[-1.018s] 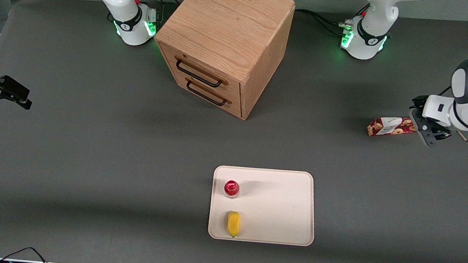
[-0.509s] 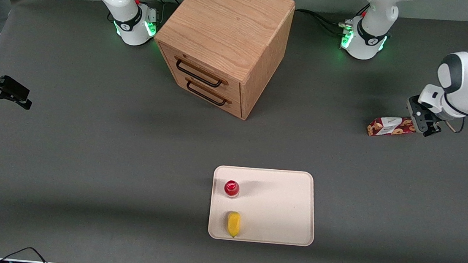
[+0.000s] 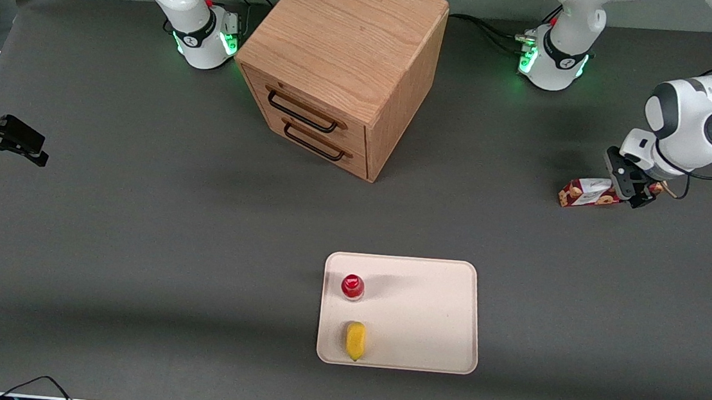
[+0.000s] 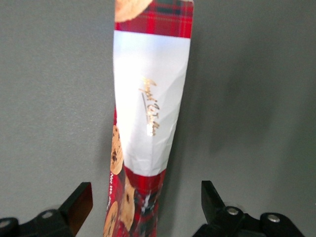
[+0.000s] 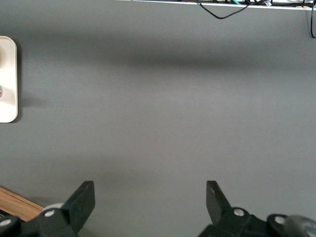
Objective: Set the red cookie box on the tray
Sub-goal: 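Lift the cookie box and carry it over the white tray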
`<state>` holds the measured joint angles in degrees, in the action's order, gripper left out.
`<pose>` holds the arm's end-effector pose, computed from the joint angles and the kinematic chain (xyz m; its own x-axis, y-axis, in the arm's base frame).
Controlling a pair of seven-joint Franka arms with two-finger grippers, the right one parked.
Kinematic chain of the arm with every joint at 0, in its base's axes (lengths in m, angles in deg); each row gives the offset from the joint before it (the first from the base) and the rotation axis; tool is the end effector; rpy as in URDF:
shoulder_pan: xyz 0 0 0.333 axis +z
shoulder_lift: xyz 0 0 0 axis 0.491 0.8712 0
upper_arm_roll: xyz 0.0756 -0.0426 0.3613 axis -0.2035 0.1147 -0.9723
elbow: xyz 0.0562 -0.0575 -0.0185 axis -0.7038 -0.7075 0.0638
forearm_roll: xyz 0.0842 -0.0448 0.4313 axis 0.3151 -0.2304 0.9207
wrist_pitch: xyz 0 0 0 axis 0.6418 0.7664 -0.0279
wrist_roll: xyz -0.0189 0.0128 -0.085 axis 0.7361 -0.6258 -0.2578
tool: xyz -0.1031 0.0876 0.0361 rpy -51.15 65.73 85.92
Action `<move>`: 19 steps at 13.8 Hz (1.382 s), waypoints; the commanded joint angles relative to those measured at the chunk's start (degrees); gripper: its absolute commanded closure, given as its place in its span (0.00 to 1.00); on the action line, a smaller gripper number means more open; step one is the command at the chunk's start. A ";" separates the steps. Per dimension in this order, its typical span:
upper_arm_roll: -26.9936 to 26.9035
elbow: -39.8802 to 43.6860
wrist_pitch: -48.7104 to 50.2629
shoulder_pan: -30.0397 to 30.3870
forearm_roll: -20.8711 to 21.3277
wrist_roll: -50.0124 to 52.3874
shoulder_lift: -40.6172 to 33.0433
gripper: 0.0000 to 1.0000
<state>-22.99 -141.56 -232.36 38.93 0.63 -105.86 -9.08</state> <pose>0.4209 0.1266 0.1884 0.2808 -0.9578 -0.0607 -0.9541 -0.2854 0.0901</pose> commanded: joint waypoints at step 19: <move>12.03 41.25 42.82 -3.01 -12.54 40.67 1.88 1.00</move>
<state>-13.11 -110.00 -195.92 36.77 -11.62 -76.34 -9.35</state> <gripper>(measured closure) 0.930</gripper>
